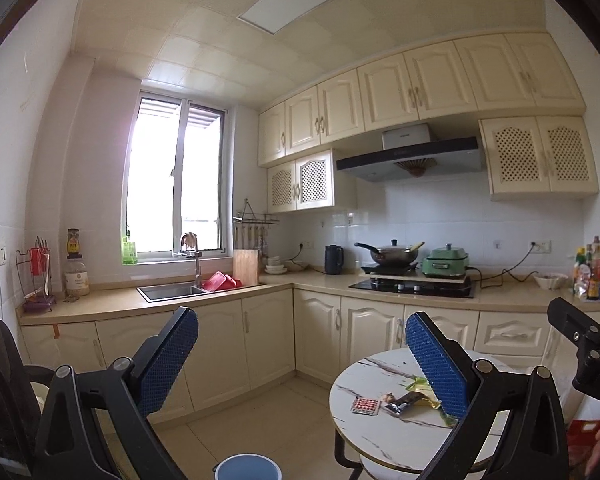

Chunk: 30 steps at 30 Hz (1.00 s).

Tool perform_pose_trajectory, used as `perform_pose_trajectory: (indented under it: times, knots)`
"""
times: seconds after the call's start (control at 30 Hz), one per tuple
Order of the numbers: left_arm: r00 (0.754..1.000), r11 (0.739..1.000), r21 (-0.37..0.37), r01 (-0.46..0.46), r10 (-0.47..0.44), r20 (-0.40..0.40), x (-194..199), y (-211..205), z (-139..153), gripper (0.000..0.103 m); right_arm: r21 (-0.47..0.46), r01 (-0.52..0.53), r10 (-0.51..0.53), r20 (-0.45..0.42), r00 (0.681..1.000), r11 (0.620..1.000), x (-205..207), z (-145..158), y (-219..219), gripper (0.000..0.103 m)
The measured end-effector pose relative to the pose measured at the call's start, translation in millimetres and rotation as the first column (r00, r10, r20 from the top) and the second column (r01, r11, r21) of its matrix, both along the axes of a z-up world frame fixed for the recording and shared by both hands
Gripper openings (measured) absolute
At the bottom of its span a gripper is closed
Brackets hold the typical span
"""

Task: Collect trash
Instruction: 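Move both tools back toward the table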

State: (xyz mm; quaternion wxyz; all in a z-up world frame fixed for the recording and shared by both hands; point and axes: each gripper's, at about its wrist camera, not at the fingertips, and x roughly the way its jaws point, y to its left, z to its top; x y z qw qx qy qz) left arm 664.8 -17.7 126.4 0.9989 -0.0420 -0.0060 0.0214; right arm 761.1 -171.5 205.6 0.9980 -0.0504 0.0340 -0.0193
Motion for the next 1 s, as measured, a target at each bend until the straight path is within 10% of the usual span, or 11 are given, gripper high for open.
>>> perform_pose_trajectory:
  times: [1.0]
  knots:
    - [0.987,0.992,0.028,0.126,-0.123,-0.1,66,-11,17,0.102,0.035,0.119,-0.116,-0.092,0.989,0.992,35,-31,-47,0.103]
